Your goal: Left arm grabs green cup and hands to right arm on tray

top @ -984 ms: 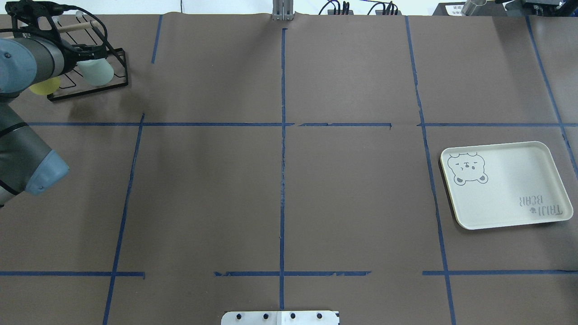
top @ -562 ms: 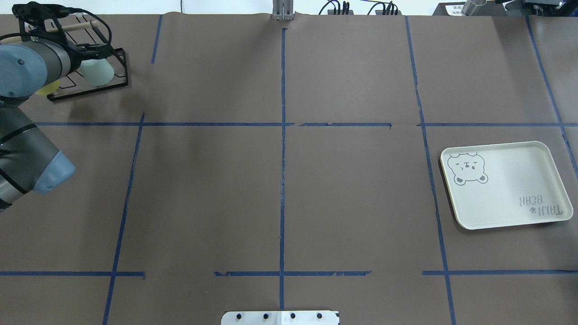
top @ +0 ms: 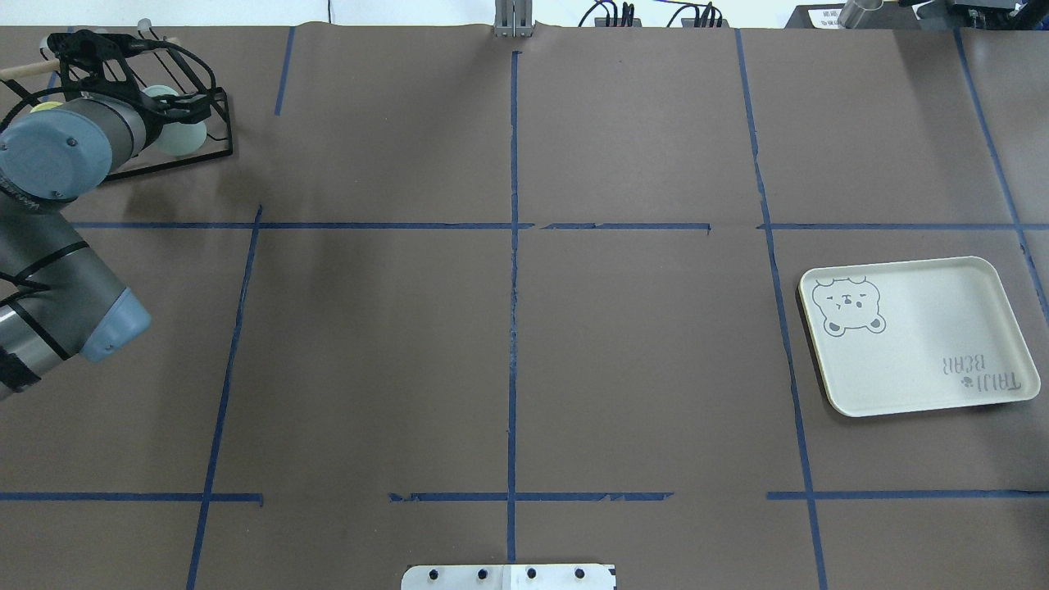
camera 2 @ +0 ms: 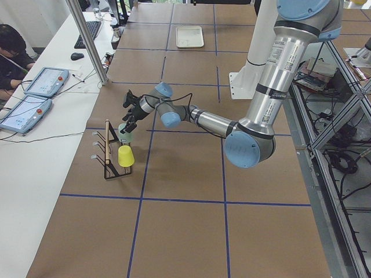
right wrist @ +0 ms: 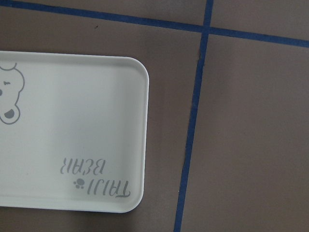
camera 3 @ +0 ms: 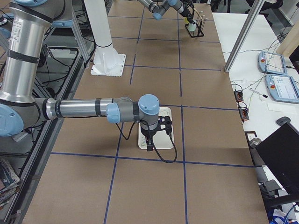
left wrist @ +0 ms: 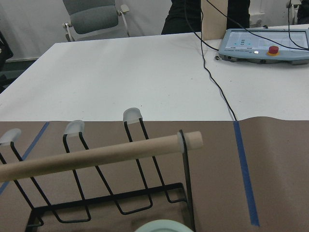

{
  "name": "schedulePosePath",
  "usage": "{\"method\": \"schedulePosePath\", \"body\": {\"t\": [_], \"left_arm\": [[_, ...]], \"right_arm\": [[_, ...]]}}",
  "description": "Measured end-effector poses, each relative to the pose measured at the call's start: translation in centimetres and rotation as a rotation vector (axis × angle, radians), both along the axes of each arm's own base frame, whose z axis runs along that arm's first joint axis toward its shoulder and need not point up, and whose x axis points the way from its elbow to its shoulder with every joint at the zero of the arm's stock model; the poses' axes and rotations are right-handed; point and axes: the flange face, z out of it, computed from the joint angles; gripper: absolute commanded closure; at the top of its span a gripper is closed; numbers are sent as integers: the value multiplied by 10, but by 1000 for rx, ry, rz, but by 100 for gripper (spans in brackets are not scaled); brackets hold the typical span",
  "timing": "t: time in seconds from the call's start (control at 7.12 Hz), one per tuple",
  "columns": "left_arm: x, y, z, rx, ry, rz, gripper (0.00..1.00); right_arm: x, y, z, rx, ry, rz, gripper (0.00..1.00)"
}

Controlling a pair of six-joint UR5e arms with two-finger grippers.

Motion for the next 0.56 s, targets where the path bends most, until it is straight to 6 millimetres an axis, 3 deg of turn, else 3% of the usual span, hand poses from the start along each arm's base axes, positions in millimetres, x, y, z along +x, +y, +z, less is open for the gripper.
{"method": "schedulePosePath", "body": {"t": [0.56], "left_arm": [[14,2,16,-15,-17,14,0]], "right_arm": [[0,0,1,-1,0,0,0]]}}
